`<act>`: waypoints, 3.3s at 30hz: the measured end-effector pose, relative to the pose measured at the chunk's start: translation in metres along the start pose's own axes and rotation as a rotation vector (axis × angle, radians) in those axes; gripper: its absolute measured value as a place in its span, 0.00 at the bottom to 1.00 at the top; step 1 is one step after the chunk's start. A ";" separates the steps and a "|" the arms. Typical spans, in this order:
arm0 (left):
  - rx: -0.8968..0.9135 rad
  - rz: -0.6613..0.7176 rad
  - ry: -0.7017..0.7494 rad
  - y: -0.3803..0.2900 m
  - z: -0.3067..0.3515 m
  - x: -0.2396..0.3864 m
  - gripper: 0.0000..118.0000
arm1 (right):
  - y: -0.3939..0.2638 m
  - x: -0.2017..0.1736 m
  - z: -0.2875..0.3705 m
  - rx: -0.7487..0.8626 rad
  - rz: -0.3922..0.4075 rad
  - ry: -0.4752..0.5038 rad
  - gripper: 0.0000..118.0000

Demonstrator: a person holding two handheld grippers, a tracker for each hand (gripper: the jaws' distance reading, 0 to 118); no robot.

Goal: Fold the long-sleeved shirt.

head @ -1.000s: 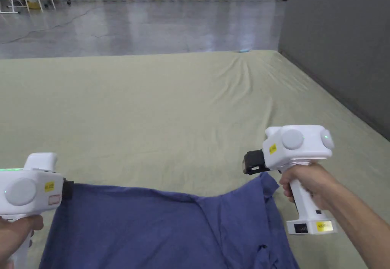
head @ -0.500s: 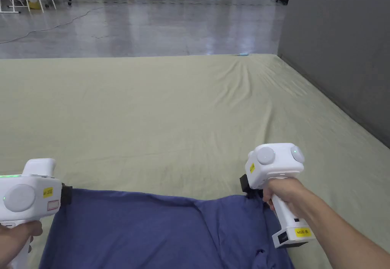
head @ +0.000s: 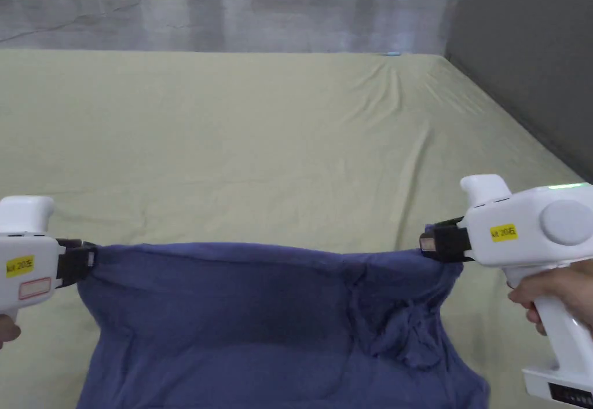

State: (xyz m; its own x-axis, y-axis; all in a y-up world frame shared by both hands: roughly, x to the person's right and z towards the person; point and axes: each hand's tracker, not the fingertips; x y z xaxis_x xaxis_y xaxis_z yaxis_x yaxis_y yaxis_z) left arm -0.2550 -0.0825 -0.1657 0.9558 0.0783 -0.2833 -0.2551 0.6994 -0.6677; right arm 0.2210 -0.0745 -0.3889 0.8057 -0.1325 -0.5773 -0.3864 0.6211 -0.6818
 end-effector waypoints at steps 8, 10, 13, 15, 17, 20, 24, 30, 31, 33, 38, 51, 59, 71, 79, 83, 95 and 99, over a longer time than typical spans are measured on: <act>-0.268 -0.006 -0.014 -0.097 0.013 -0.004 0.00 | -0.106 -0.024 -0.013 -0.316 0.160 0.034 0.09; -0.339 0.007 -0.035 -0.115 -0.005 -0.006 0.00 | -0.122 -0.023 -0.034 -0.403 0.160 0.033 0.09; -0.356 -0.014 -0.021 -0.133 -0.023 -0.004 0.00 | -0.138 -0.021 -0.060 -0.462 0.195 -0.018 0.09; -0.366 -0.006 0.000 -0.139 -0.031 -0.007 0.00 | -0.137 -0.016 -0.062 -0.437 0.160 0.005 0.10; -0.340 0.031 -0.001 -0.138 -0.030 -0.011 0.00 | -0.131 -0.011 -0.059 -0.435 0.107 0.001 0.13; -0.231 0.080 -0.006 -0.129 -0.011 -0.017 0.57 | -0.125 -0.010 -0.033 -0.327 0.125 -0.034 0.66; -0.093 0.068 -0.030 -0.102 0.030 -0.009 0.99 | -0.099 -0.020 0.021 -0.091 0.095 -0.083 0.81; 0.098 0.010 -0.033 -0.069 0.066 0.038 0.67 | -0.068 -0.063 0.055 0.213 -0.008 -0.168 0.74; 0.140 -0.014 -0.011 -0.069 0.067 0.045 0.26 | -0.069 -0.069 0.054 0.276 -0.012 -0.188 0.45; 0.198 -0.045 0.043 -0.071 0.063 0.060 0.00 | -0.072 -0.078 0.042 0.366 -0.006 -0.206 0.00; 0.168 0.004 -0.025 -0.078 0.051 0.065 0.00 | -0.080 -0.097 0.020 0.335 -0.012 -0.188 0.00; -0.132 0.436 -0.345 -0.094 -0.017 -0.083 1.00 | -0.082 -0.105 0.049 0.310 0.036 -0.073 0.00; -0.318 0.794 -0.526 -0.158 -0.091 -0.117 1.00 | -0.077 -0.096 0.019 0.257 0.006 -0.028 0.00; -0.300 0.725 -0.788 -0.140 -0.115 -0.060 1.00 | -0.083 -0.104 0.024 0.245 -0.006 -0.051 0.00; -0.336 0.497 -0.546 -0.145 -0.109 -0.056 0.01 | -0.085 -0.106 0.024 0.233 -0.016 -0.052 0.00; -0.243 0.439 -0.487 -0.138 -0.095 -0.051 0.01 | -0.086 -0.107 0.026 0.226 -0.013 -0.062 0.00; -0.131 0.545 -0.222 -0.115 -0.040 -0.195 0.01 | -0.082 -0.114 0.027 0.220 -0.006 -0.060 0.00; -0.166 0.578 -0.108 -0.117 -0.022 -0.237 0.01 | -0.082 -0.118 0.026 0.218 -0.009 -0.037 0.00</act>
State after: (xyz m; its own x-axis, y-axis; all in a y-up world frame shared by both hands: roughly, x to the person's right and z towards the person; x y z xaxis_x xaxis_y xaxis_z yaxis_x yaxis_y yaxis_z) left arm -0.4545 -0.1989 -0.0355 0.6632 0.4899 -0.5658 -0.7478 0.4031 -0.5276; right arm 0.1690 -0.0894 -0.2532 0.8264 -0.1128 -0.5517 -0.2759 0.7730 -0.5713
